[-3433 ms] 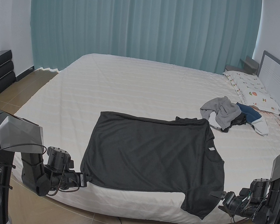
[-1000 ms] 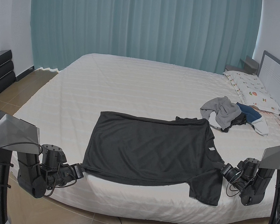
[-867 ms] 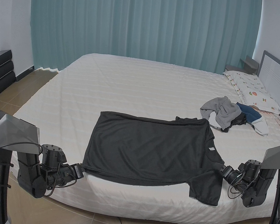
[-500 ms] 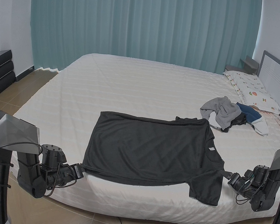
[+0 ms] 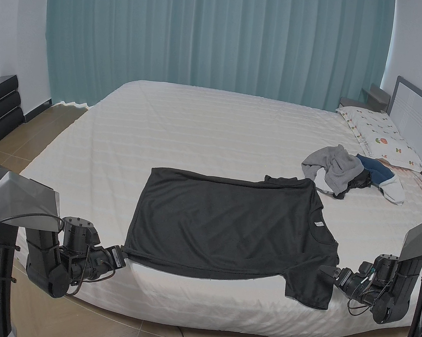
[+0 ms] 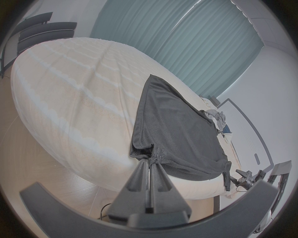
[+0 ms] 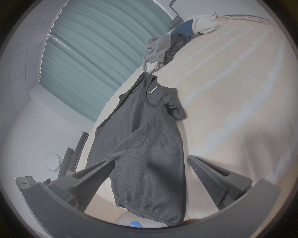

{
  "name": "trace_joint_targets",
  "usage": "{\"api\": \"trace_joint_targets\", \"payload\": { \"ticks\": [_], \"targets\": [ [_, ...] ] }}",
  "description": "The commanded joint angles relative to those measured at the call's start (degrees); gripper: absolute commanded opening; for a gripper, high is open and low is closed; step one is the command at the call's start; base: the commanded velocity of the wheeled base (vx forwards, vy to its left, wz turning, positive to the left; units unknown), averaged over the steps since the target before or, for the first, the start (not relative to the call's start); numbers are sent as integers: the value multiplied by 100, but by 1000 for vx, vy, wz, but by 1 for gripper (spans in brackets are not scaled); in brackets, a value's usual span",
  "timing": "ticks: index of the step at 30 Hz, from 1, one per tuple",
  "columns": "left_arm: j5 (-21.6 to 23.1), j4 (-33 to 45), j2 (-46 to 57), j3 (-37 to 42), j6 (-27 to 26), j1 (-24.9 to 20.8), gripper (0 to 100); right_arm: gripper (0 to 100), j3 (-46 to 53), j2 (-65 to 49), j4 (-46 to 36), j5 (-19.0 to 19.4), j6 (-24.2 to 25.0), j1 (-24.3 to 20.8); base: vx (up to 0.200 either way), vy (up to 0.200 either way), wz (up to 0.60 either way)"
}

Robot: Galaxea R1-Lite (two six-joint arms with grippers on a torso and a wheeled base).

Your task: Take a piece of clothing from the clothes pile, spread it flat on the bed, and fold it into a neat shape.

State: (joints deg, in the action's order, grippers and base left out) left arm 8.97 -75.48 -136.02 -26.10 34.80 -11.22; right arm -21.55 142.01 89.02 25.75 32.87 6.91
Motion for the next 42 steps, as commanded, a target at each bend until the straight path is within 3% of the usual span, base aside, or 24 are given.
{"api": "trace_joint_targets", "payload": {
  "ticks": [1, 14, 21, 42],
  "targets": [
    [-1, -1, 6, 0, 0, -3, 0, 0, -33, 117, 46, -8, -8, -23, 0, 0, 0],
    [-62, -1, 146, 35, -18, -12, 0, 0, 389, -50, 46, 9, -193, 346, 0, 0, 0],
    [-238, 69, 630, 44, -61, -47, 0, 0, 969, -551, 46, 502, -263, 434, 0, 0, 0],
    [-194, 957, 753, 35, -352, -179, 0, 0, 1865, -964, 46, 554, -588, 495, 0, 0, 0]
  ]
}}
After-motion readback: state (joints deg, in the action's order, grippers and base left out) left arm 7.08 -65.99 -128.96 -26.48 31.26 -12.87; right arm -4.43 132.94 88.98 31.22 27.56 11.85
